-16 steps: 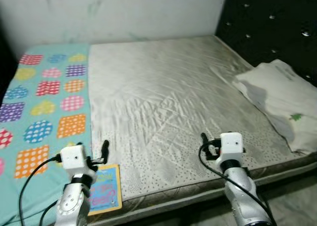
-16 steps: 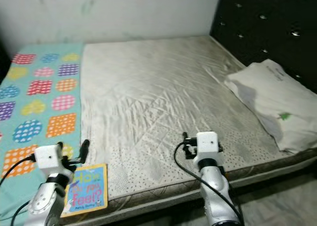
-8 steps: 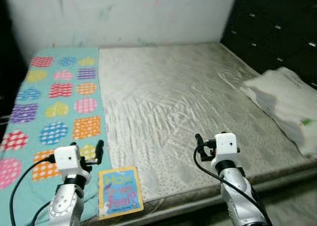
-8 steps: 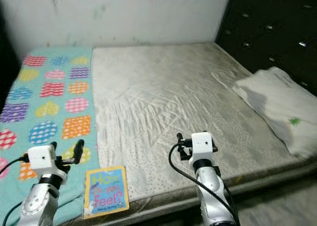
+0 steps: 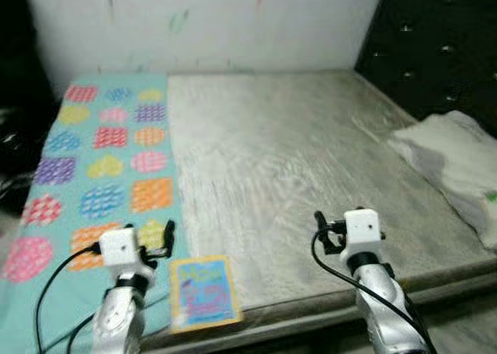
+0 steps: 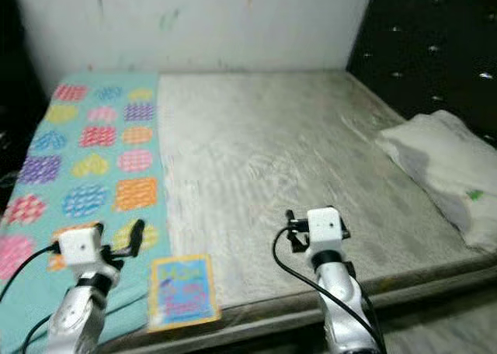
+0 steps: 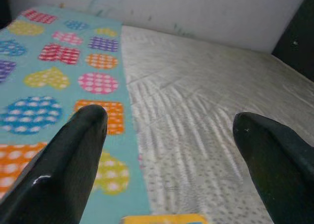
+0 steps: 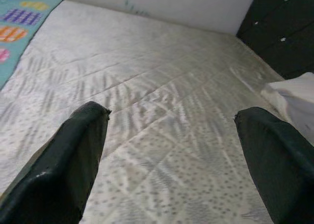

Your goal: Clean up the room

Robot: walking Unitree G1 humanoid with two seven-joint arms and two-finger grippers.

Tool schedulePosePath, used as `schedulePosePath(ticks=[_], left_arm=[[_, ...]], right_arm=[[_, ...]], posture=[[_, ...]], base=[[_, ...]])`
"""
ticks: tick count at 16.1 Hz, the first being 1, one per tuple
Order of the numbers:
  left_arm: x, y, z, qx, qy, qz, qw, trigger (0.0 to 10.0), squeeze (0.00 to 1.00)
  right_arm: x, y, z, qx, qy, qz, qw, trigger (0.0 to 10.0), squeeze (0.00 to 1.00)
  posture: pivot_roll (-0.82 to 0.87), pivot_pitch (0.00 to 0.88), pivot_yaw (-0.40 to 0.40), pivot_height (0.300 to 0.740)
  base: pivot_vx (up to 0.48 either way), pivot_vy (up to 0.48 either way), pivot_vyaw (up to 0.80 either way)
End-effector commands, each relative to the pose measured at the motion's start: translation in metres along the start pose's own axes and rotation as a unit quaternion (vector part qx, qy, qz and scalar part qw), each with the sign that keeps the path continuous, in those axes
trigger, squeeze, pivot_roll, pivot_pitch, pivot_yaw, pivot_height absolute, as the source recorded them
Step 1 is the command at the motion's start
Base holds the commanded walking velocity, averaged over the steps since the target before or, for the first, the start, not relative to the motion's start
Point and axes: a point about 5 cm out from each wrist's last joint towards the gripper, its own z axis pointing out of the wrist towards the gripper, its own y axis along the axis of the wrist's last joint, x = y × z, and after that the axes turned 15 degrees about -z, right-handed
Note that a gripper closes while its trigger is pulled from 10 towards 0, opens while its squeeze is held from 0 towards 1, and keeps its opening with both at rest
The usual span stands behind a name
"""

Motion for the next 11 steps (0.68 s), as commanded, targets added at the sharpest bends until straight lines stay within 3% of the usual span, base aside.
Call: schedulePosePath(ticks=[1, 2, 8, 11], left_arm=[[0.0033, 0.0023, 0.0, -0.003, 0.003, 0.004, 1.0, 10.0, 0.0], [0.0035, 0.0023, 0.0003, -0.003, 0.004, 0.004, 1.0, 10.0, 0.0], [0.0041, 0.0037, 0.0019, -0.007, 0.001, 0.009, 1.0, 10.0, 0.0], [0.0044, 0.0046, 0.0027, -0.01, 0.003, 0.011, 1.0, 10.0, 0.0]], right_arm=[[0.0007, 0.0064, 0.003, -0.013, 0.003, 0.0, 1.0, 10.0, 0.0], [0.0007, 0.0061, 0.0033, -0.012, 0.003, 0.001, 1.0, 10.0, 0.0], [0.0018, 0.0098, 0.0051, -0.022, 0.009, -0.01, 1.0, 10.0, 0.0], [0.0031, 0.0109, 0.0065, -0.024, 0.012, -0.013, 1.0, 10.0, 0.0]], posture=[[-0.05, 0.0, -0.037, 0.74], [-0.05, 0.0, -0.037, 0.74], [-0.05, 0.0, -0.037, 0.74], [-0.04, 0.0, -0.036, 0.74]], base=[[0.0, 0.48, 0.0], [0.0, 0.435, 0.0], [0.0, 0.0, 0.0], [0.0, 0.0, 0.8]])
